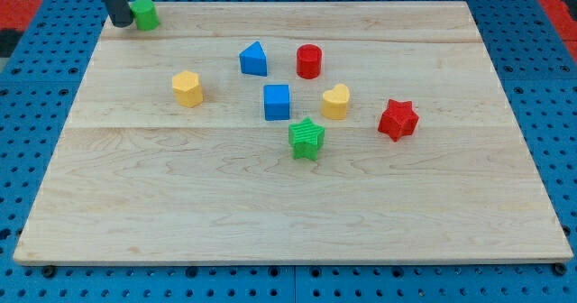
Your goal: Move your arm towards the yellow hexagon
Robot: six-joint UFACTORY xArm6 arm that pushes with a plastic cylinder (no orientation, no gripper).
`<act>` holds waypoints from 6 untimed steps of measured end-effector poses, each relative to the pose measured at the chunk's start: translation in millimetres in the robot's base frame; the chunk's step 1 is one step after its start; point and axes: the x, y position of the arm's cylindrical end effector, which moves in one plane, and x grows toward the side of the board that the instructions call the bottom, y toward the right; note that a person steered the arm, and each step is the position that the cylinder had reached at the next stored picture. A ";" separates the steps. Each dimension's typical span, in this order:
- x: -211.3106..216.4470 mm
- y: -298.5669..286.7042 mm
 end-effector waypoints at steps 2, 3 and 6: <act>104.6 0.0; 174.6 15.7; 175.0 95.9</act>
